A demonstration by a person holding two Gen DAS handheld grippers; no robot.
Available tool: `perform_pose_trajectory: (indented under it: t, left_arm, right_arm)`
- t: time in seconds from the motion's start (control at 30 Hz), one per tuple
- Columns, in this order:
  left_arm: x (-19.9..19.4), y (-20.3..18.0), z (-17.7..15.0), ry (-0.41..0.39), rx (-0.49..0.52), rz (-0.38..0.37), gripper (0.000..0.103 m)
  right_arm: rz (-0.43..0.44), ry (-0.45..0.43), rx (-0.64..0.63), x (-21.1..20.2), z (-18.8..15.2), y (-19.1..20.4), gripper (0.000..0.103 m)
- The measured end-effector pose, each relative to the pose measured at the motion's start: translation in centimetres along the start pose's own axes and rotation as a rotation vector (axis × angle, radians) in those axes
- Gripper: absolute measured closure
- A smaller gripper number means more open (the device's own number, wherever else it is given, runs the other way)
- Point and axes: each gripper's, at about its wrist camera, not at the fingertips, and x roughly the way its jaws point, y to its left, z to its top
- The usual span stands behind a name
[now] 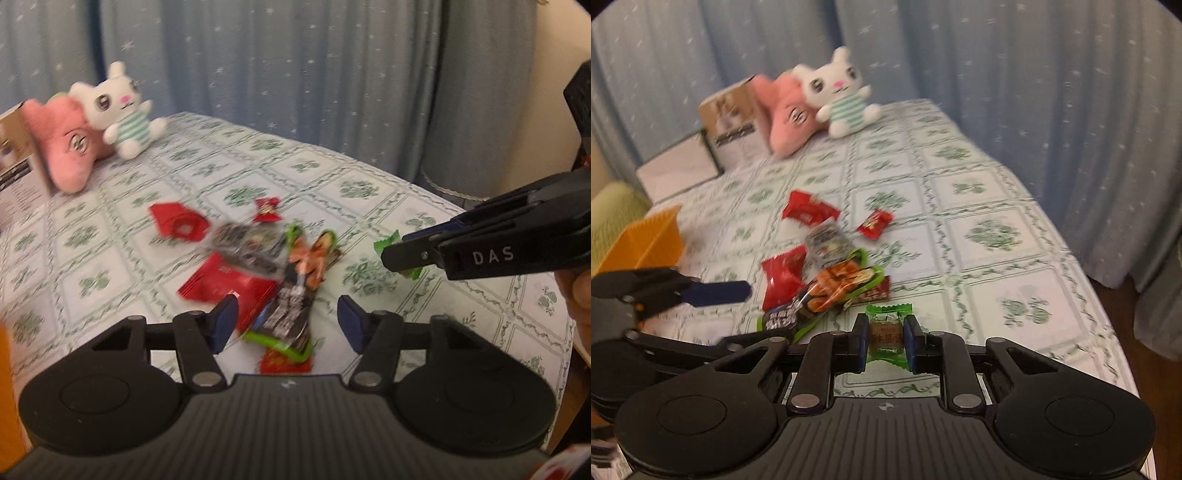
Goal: Organize snacks
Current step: 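Grasp the dark chocolate bar with the left tool while the right tool grasps the green-wrapped snack, then carry both snacks into the orange tray and open both tools to release them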
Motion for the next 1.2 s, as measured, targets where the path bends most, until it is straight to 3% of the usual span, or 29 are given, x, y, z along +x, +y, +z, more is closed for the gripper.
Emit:
perform_pose_trajectory:
  t: [0.23,0.43,0.53,0.83,1.2]
  left_arm:
    - [3.3,-1.0,1.7,0.018,0.065,-0.011,0.061]
    - [4.4,-0.5,2.1,0.041,0.064,-0.024,0.075]
    - [4.4,-0.6,2.1,0.046,0.068,-0.027,0.076]
    - [0.3,0.1,1.6,-0.016,-0.045,0.001,0.078]
    - [-5.8,2.2,-0.6,-0.061,-0.208,0.096,0.078]
  right_arm:
    - [-0.050,-0.009,0.063,-0.5,0.3,-1.1,0.083]
    - [-0.068,-0.006,0.064,-0.4,0.2,-1.2,0.083]
    - [-0.072,-0.011,0.074,-0.4,0.4,-1.2,0.083]
    - [-0.058,-0.085,0.102,-1.7,1.2,-0.6,0.083]
    - [0.011,-0.125,0.042,-2.9,2.0,3.5,0.083]
